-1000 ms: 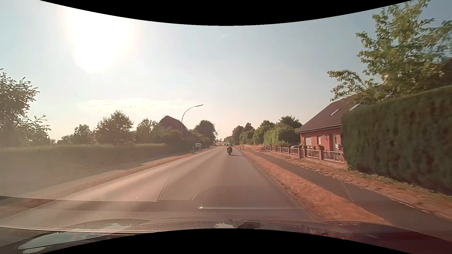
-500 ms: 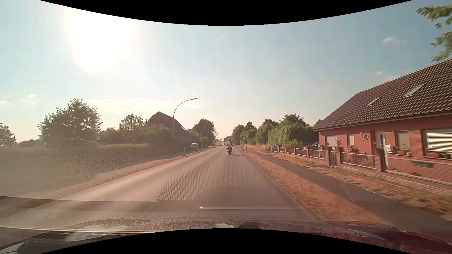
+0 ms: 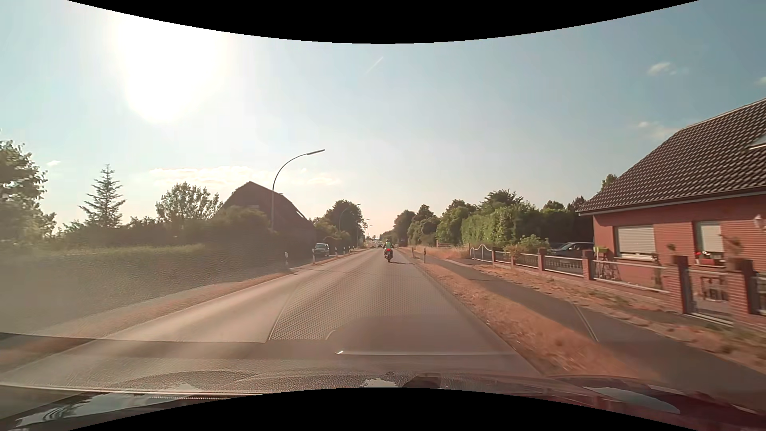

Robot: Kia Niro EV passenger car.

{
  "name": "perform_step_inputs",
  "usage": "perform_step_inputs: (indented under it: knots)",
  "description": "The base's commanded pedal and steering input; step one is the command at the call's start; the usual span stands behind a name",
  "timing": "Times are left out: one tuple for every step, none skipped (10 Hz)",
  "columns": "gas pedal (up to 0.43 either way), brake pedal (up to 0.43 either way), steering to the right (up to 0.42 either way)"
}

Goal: Follow the waypoints while adhering to traffic rules and regulations

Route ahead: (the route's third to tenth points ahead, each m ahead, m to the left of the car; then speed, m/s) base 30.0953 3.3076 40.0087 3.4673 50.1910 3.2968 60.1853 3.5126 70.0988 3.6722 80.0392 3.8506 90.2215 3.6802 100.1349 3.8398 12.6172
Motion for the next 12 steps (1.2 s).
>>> perform_step_inputs:
  knots:
    - [0.189, 0.000, -0.002]
    - [0.189, 0.000, -0.002]
    - [0.189, 0.000, -0.002]
    - [0.189, 0.000, -0.002]
    - [0.189, 0.000, -0.002]
    - [0.189, 0.000, -0.002]
    - [0.189, 0.000, -0.002]
    - [0.189, 0.000, -0.002]
    - [0.189, 0.000, -0.002]
    - [0.189, 0.000, -0.002]
    - [0.189, 0.000, -0.003]
    - [0.189, 0.000, -0.003]
